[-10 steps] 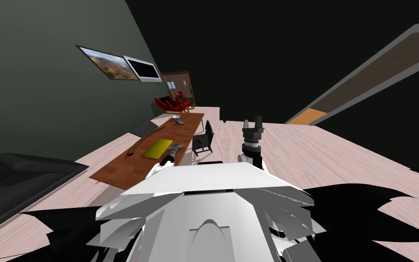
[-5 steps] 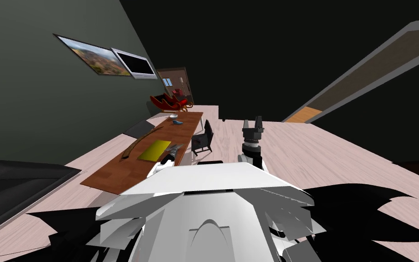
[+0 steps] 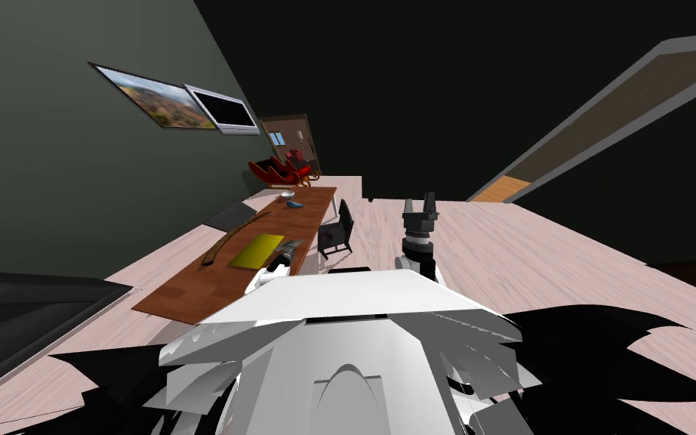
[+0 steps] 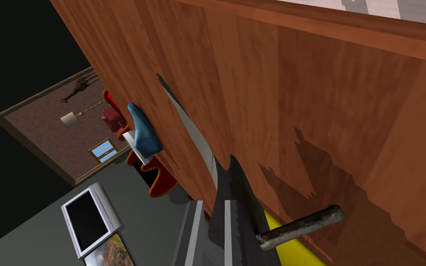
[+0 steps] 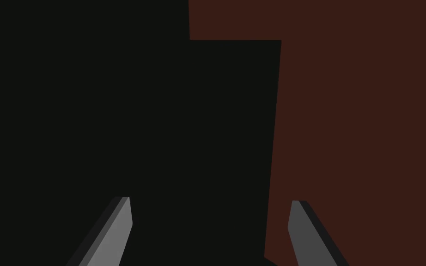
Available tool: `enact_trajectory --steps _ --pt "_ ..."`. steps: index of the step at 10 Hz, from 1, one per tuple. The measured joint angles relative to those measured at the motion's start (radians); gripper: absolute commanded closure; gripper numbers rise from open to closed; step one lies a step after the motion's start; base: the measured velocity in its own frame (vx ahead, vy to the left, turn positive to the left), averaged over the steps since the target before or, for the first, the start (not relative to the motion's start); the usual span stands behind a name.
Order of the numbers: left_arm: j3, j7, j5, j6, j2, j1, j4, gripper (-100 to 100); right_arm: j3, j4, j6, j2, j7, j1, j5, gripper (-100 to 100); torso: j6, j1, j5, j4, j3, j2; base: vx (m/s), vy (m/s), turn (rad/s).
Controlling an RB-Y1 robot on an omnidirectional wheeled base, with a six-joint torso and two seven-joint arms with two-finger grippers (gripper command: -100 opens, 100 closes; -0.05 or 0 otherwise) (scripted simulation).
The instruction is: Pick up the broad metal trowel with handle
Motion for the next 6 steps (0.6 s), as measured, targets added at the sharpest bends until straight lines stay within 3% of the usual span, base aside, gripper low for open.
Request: enact_trajectory --steps 1,2,3,4,6 --pt "0.0 0.0 0.0 0.0 0.0 0.0 0.0 100 0.0 0.0 0.0 0.0 0.0 0.0 0.0 0 0.0 0.0 0.0 0.0 0.0 0.0 0.0 0.0 0.0" --pt "0.0 0.0 0.0 0.0 0.0 0.0 0.0 0 0.0 0.0 0.0 0.0 0.0 0.0 0.0 0 0.0 0.001 0.0 0.0 0.0 0.0 0.0 0.0 0.0" --pt "0.0 0.0 0.0 0.0 0.0 0.0 0.0 100 0.0 0.0 0.0 0.0 0.0 0.0 0.0 0 0.0 0.001 0.0 0.0 0.0 0.0 -0.008 0.003 -0.009" --pt "0.003 0.0 -0.003 -0.003 -0.005 -0.004 0.014 100 0.0 0.0 0.0 0.0 0.0 0.0 0.0 0 0.0 0.001 0.001 -0.001 0.0 0.0 0.011 -0.007 0.102" --pt "-0.011 -0.001 0.006 0.006 0.007 0.025 -0.018 100 0.0 0.0 0.0 0.0 0.0 0.0 0.0 0 -0.002 0.002 0.001 -0.002 -0.002 -0.002 0.024 -0.015 0.106"
